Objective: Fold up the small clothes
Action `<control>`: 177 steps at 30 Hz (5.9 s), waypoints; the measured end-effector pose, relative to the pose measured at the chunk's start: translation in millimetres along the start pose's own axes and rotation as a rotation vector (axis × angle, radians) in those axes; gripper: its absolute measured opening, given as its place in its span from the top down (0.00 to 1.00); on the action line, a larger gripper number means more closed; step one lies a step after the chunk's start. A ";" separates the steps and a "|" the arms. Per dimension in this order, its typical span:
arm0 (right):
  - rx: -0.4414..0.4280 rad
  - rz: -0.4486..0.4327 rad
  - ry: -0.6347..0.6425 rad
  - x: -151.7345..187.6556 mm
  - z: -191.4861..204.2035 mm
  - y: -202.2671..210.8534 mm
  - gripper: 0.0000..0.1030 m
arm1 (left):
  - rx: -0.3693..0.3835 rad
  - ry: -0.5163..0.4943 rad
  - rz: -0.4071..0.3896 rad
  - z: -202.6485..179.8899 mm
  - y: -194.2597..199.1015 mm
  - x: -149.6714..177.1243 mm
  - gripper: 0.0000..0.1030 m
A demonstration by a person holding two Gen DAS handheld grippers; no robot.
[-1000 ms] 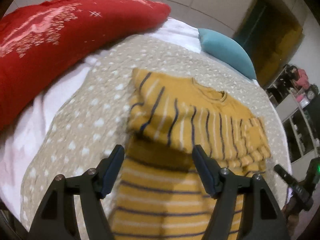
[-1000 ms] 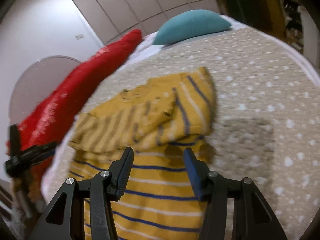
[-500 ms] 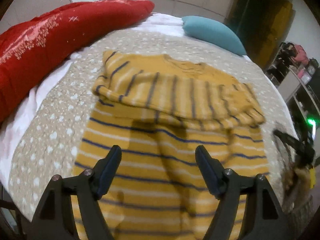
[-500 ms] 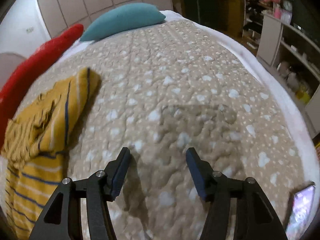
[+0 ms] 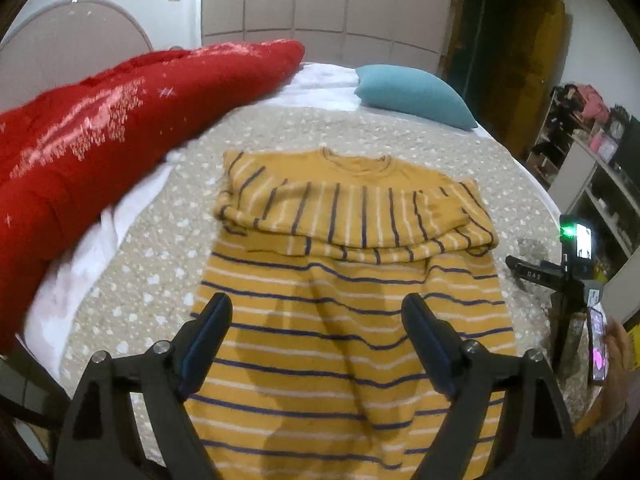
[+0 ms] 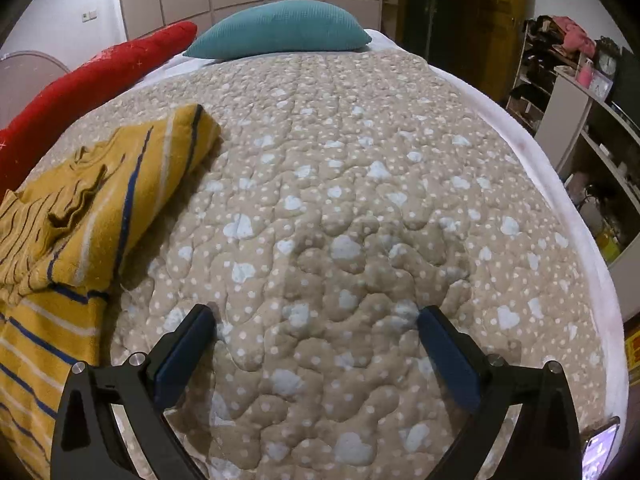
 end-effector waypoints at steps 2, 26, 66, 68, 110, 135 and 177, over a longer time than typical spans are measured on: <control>-0.003 -0.001 -0.002 0.2 -4.3 1.0 0.00 | 0.004 0.014 0.020 1.1 -8.4 4.1 0.17; -0.003 -0.003 -0.002 0.1 -2.9 2.1 0.00 | -0.022 0.005 0.039 2.9 -23.4 24.2 0.17; -0.003 -0.004 -0.002 0.2 -2.7 1.7 0.00 | -0.029 0.002 0.073 3.6 -34.1 35.9 0.17; -0.003 -0.004 -0.002 0.2 -2.5 1.6 0.00 | -0.025 -0.009 0.072 1.0 -34.0 36.1 0.17; -0.002 -0.006 -0.001 0.2 -2.6 1.6 0.00 | -0.020 -0.008 0.091 0.4 -41.0 39.9 0.17; -0.002 -0.007 -0.001 0.1 -2.4 1.1 0.00 | -0.033 0.030 0.027 15.0 -35.4 35.2 0.17; -0.023 0.033 -0.024 2.9 -3.3 2.0 0.00 | -0.331 -0.013 -0.073 73.1 -27.2 20.9 0.00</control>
Point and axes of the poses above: each gripper's, at about its wrist camera, not at the fingertips, and y roughly against the way its jaws point, z to its left, x to its underside, the point moved 10 cm from there along -y, roughly the way its jaws point, and after that the axes turned 4 degrees about -x, right-handed, at the moved point
